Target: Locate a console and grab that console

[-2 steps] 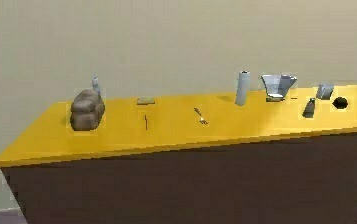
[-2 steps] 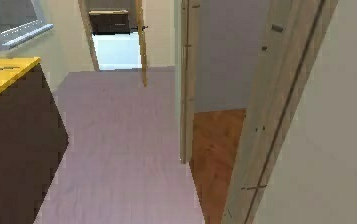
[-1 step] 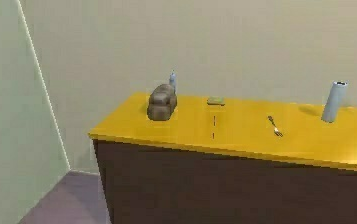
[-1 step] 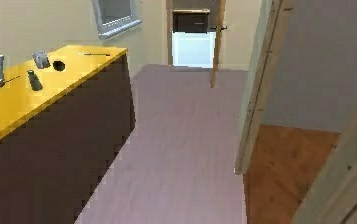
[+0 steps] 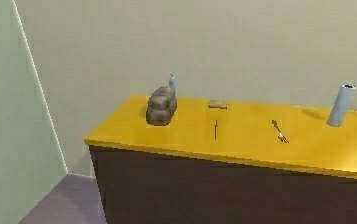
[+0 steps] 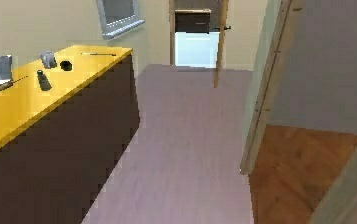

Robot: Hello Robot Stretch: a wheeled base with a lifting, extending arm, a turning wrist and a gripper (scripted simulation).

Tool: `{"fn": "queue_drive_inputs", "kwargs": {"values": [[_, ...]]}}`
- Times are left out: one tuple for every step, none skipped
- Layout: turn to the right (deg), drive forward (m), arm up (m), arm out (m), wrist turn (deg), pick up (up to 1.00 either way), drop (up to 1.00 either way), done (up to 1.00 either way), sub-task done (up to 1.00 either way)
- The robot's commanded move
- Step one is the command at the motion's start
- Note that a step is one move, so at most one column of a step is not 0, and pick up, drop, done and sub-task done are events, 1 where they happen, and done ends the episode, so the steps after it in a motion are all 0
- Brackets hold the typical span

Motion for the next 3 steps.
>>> {"fn": "queue_drive_inputs", "kwargs": {"values": [[45.0,0.0,0.0,0.0,0.0,0.0,0.0,0.0,0.0],[45.0,0.0,0.0,0.0,0.0,0.0,0.0,0.0,0.0],[6.0,0.0,0.0,0.0,0.0,0.0,0.0,0.0,0.0]]}}
